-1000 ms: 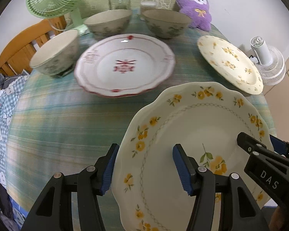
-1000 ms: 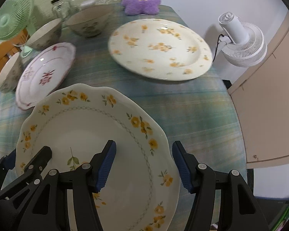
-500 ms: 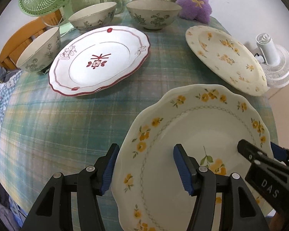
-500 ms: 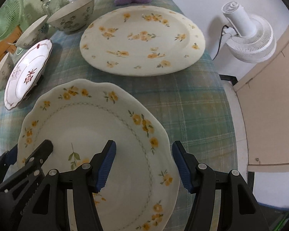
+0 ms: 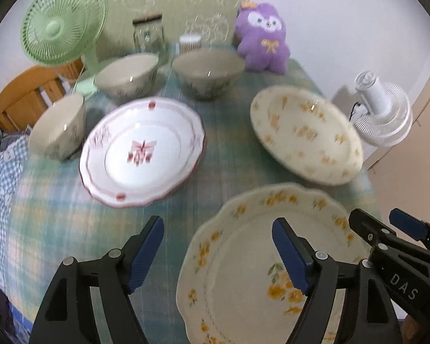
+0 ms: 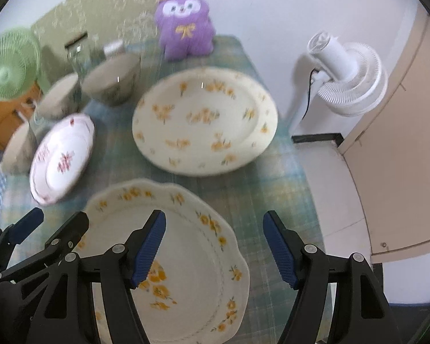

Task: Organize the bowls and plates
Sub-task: 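Lift the scalloped plate with both grippers toward the round yellow-flower plate, then lower the scalloped plate with both grippers onto the round yellow-flower plate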

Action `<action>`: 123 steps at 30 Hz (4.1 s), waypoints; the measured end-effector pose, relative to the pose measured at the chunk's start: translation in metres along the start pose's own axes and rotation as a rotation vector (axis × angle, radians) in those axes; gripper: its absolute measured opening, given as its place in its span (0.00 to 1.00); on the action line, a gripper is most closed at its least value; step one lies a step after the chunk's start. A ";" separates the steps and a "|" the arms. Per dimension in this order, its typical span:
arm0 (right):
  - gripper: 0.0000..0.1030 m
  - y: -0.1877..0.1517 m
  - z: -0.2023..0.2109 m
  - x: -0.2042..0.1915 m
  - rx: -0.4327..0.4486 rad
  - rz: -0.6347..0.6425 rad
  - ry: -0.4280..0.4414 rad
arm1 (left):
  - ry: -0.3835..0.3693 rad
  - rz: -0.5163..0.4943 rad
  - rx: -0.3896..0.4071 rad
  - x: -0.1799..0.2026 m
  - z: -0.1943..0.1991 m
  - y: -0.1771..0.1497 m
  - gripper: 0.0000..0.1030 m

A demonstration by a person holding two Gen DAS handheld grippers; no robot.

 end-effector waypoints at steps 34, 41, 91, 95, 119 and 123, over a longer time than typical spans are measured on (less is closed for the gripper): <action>0.71 0.141 -0.132 0.063 -0.011 0.047 0.039 | 0.121 0.018 -0.036 0.083 -0.133 0.108 0.71; 0.60 0.150 -0.153 0.066 -0.031 0.049 0.031 | 0.116 0.023 -0.080 0.083 -0.151 0.109 0.57; 0.53 0.014 -0.011 0.021 0.006 -0.029 -0.054 | 0.064 -0.066 -0.012 0.033 -0.010 0.011 0.55; 0.53 -0.011 -0.013 0.022 -0.027 -0.044 -0.063 | 0.057 -0.084 -0.041 0.032 -0.011 -0.010 0.55; 0.53 -0.058 -0.031 0.023 -0.117 -0.054 -0.058 | 0.086 -0.118 -0.096 0.031 -0.031 -0.047 0.57; 0.53 -0.058 -0.032 0.022 -0.122 -0.047 -0.058 | 0.103 -0.134 -0.096 0.035 -0.033 -0.047 0.63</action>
Point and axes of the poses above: each gripper's, at about its wrist camera, not at the fingertips, and z roughly against the way its jaws point, x to its right, y to its top, the point moved 3 cm from there along -z, roughly the way its jaws point
